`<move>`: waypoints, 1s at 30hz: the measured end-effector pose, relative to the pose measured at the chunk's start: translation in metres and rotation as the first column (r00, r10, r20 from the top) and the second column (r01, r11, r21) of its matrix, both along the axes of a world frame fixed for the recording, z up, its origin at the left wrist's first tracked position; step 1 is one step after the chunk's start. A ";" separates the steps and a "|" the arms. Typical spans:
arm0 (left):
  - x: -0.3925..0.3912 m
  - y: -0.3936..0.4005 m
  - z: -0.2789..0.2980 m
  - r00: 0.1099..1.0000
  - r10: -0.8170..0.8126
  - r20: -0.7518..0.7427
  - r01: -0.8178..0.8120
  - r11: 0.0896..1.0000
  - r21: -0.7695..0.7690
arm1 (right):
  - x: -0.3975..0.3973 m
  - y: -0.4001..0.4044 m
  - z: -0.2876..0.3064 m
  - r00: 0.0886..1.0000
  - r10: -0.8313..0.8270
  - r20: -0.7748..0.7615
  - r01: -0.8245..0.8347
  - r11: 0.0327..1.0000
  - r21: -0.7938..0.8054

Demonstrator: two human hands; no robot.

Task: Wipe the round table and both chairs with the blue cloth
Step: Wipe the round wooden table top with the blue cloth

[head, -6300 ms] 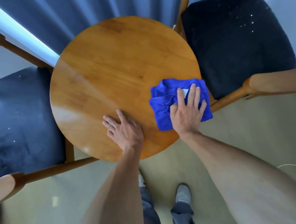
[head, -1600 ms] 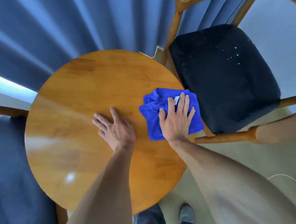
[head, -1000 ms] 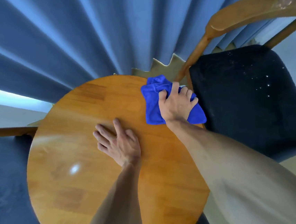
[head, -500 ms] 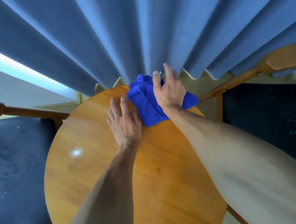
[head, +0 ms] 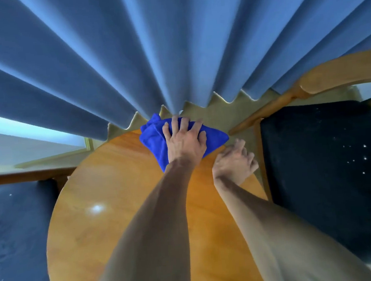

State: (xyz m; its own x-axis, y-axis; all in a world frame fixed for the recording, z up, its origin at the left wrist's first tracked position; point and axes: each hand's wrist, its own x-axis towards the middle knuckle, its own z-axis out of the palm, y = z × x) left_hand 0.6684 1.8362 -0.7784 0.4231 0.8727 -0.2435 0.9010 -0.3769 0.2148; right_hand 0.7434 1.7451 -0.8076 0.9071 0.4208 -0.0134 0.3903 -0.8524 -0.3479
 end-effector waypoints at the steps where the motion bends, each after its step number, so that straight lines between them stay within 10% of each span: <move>1: -0.004 0.003 -0.003 1.000 -0.016 0.006 0.016 1.000 0.025 | 0.000 0.000 -0.003 1.000 0.001 0.016 -0.001 1.000 -0.003; 9: -0.046 0.032 -0.003 0.983 0.183 -0.007 -0.182 0.982 0.054 | -0.021 0.010 -0.004 0.954 0.245 0.173 -0.254 0.967 0.030; 17: -0.183 0.048 -0.004 0.882 0.469 -0.056 -0.466 0.883 0.061 | -0.144 0.072 0.013 0.871 0.490 -0.026 -0.486 0.869 0.087; 30: -0.375 -0.080 -0.001 0.497 0.867 -0.031 -0.862 0.490 -0.129 | -0.288 0.052 0.021 0.837 0.538 -0.102 -0.537 0.843 0.039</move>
